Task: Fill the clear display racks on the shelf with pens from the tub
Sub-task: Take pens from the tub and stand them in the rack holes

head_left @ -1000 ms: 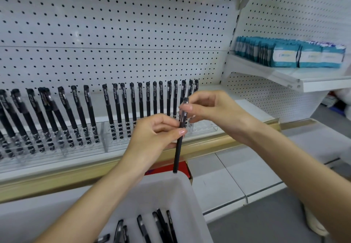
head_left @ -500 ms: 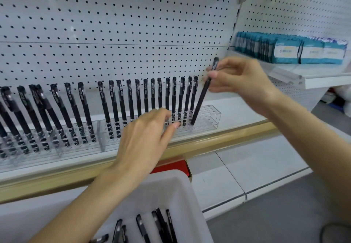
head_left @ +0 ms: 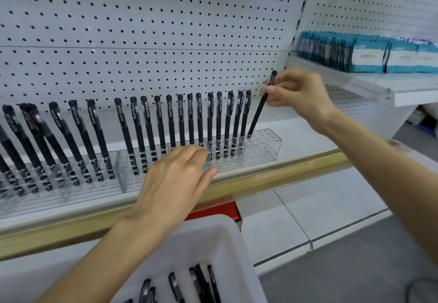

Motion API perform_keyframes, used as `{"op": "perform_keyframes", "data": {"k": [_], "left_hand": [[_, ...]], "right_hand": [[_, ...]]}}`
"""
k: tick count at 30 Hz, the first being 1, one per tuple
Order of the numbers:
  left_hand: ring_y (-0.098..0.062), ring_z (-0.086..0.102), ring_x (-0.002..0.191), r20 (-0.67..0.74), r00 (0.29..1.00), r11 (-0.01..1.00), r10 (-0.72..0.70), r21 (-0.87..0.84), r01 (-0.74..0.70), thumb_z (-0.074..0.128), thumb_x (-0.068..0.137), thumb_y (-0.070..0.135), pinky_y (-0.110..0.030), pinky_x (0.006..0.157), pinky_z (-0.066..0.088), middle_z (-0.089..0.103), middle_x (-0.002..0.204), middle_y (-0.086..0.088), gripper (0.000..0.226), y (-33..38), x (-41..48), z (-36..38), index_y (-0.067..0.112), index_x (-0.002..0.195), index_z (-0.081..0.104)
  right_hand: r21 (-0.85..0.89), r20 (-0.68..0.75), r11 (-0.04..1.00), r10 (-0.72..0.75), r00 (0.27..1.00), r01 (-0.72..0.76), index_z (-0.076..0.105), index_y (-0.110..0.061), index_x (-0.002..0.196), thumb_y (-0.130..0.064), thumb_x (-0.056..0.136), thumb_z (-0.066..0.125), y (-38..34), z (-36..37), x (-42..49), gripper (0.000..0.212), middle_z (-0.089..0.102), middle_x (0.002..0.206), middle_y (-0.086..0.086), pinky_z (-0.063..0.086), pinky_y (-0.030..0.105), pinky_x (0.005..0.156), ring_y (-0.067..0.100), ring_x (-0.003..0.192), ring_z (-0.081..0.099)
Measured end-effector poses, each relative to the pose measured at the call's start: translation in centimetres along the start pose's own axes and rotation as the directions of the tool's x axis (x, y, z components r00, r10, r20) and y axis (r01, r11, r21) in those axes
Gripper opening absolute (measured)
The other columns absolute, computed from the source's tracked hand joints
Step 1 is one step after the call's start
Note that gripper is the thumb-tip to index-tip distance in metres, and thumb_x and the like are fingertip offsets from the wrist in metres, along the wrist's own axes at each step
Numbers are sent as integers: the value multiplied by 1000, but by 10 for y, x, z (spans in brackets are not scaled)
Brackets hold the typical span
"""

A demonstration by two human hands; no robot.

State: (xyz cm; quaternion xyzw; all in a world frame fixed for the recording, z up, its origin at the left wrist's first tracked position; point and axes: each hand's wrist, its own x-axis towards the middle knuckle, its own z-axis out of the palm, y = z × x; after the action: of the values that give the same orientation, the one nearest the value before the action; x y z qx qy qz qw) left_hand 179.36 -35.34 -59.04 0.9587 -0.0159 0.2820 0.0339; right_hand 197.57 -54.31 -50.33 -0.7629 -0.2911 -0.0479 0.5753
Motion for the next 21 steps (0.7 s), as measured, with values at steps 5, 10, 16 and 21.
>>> {"op": "perform_keyframes", "data": {"k": [5, 10, 16, 21], "left_hand": [[-14, 69, 89, -7, 1000, 1000, 4, 10, -4, 54, 87, 39, -27, 66, 56, 70, 103, 2, 36, -2, -2, 2, 13, 107, 69], [-14, 69, 88, -29, 1000, 1000, 8, 0, -8, 54, 87, 38, -27, 63, 55, 70, 103, 2, 35, -3, -2, 4, 13, 107, 69], [-14, 68, 86, -30, 1000, 1000, -4, -5, 4, 53, 88, 39, -26, 58, 54, 68, 100, 4, 35, -4, -1, 4, 14, 106, 69], [-13, 66, 88, -14, 1000, 1000, -5, 17, 5, 55, 88, 38, -25, 58, 52, 67, 99, 5, 32, -4, 0, 6, 15, 106, 68]], "right_hand": [[-47, 93, 998, 39, 995, -35, 62, -7, 88, -10, 78, 73, 15, 10, 1, 15, 73, 84, 6, 59, 30, 71, 18, 70, 70], [-61, 139, 995, 82, 987, -74, 63, -7, 94, -16, 76, 73, 22, 14, 0, 22, 73, 86, 2, 60, 31, 74, 20, 75, 71], [-73, 152, 992, 110, 982, -100, 65, -5, 94, -9, 80, 72, 21, 15, 3, 16, 73, 86, 3, 59, 31, 76, 14, 71, 71], [-81, 142, 989, 132, 981, -121, 65, -3, 99, -8, 79, 74, 21, 17, 5, 22, 73, 70, -4, 59, 26, 73, 8, 64, 69]]}}
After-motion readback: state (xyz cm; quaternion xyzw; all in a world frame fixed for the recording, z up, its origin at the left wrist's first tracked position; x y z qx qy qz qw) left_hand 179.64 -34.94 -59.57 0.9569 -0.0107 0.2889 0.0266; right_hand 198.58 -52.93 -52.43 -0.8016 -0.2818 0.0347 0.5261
